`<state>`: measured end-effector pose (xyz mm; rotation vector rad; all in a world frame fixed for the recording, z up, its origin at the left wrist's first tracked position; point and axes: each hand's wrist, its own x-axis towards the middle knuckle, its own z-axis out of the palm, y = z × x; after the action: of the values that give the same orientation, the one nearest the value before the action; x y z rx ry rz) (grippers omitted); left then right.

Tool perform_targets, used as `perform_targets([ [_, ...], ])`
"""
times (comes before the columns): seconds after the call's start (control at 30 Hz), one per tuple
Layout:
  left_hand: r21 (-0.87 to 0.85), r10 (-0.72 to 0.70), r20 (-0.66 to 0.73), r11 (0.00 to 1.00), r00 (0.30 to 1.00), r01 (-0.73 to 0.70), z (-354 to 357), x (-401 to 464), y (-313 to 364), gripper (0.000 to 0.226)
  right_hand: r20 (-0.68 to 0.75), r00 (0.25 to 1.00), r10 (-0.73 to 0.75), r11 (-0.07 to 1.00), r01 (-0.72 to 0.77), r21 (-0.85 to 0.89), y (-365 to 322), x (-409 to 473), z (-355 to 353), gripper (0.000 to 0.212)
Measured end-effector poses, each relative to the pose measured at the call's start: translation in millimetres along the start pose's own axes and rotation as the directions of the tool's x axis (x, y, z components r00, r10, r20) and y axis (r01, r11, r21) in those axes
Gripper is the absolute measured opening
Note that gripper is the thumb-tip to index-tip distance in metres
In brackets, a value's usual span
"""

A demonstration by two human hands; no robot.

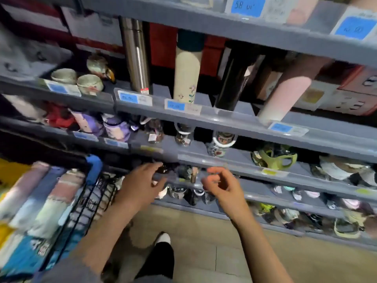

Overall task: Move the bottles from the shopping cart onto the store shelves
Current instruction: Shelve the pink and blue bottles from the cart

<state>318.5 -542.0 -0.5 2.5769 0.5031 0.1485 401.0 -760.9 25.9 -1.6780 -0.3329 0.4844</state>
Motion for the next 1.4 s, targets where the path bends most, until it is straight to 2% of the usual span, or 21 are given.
perform_targets([
  [0.07, -0.018, -0.099, 0.111, 0.995, 0.989, 0.101, 3, -50, -7, 0.058, 0.022, 0.997, 0.074, 0.997, -0.073, -0.016, 24, -18, 19, 0.013],
  [0.13, -0.053, -0.198, 0.159, 0.977, 0.967, 0.208, 3, -97, -25, 0.059, 0.055, 0.986, 0.157, 0.987, -0.156, -0.028, 41, -33, 47, 0.014],
  [0.2, -0.133, -0.321, 0.158, 0.930, 0.934, 0.342, -8, -138, -43, 0.032, 0.171, 0.958, 0.232, 0.973, -0.229, -0.039, 46, -47, 79, 0.012],
  [0.23, -0.159, -0.383, 0.141, 0.901, 0.913, 0.403, -18, -155, -50, 0.022, 0.257, 0.936, 0.239, 0.971, -0.225, -0.080, 44, -55, 93, 0.011],
  [0.3, -0.199, -0.496, 0.044, 0.846, 0.867, 0.494, -33, -183, -69, 0.021, 0.418, 0.883, 0.214, 0.976, -0.173, -0.134, 36, -65, 117, 0.010],
  [0.4, -0.287, -0.581, -0.106, 0.795, 0.807, 0.534, -53, -206, -93, 0.034, 0.494, 0.845, 0.206, 0.977, -0.153, -0.145, 27, -67, 147, 0.010],
  [0.53, -0.383, -0.611, -0.123, 0.756, 0.782, 0.531, -71, -221, -120, 0.023, 0.474, 0.850, 0.229, 0.969, -0.152, -0.194, 21, -58, 201, 0.007],
  [0.63, -0.442, -0.652, -0.123, 0.711, 0.748, 0.547, -82, -238, -156, 0.014, 0.489, 0.831, 0.267, 0.959, -0.178, -0.222, 22, -56, 262, 0.014],
  [0.73, -0.466, -0.705, -0.112, 0.660, 0.700, 0.590, -102, -252, -215, 0.017, 0.493, 0.812, 0.312, 0.947, -0.224, -0.230, 26, -55, 327, 0.017],
  [0.83, -0.465, -0.708, -0.057, 0.642, 0.704, 0.609, -128, -236, -287, 0.017, 0.460, 0.801, 0.384, 0.921, -0.297, -0.252, 30, -46, 382, 0.023],
  [0.97, -0.340, -0.628, 0.144, 0.695, 0.765, 0.634, -143, -169, -382, 0.041, 0.331, 0.832, 0.446, 0.891, -0.378, -0.250, 32, -31, 445, 0.016],
  [1.07, -0.253, -0.578, 0.248, 0.736, 0.777, 0.628, -132, -117, -440, 0.056, 0.299, 0.814, 0.498, 0.861, -0.422, -0.283, 31, -25, 484, 0.016],
  [1.2, -0.148, -0.576, 0.296, 0.761, 0.762, 0.632, -101, -68, -484, 0.074, 0.207, 0.799, 0.565, 0.817, -0.509, -0.270, 24, -24, 497, 0.017],
  [1.27, -0.117, -0.571, 0.319, 0.769, 0.757, 0.629, -84, -55, -491, 0.089, 0.142, 0.766, 0.627, 0.771, -0.583, -0.256, 24, -28, 489, 0.018],
  [1.4, -0.128, -0.570, 0.247, 0.783, 0.784, 0.609, -61, -39, -492, 0.092, 0.029, 0.721, 0.693, 0.697, -0.658, -0.287, 31, -39, 479, 0.017],
])
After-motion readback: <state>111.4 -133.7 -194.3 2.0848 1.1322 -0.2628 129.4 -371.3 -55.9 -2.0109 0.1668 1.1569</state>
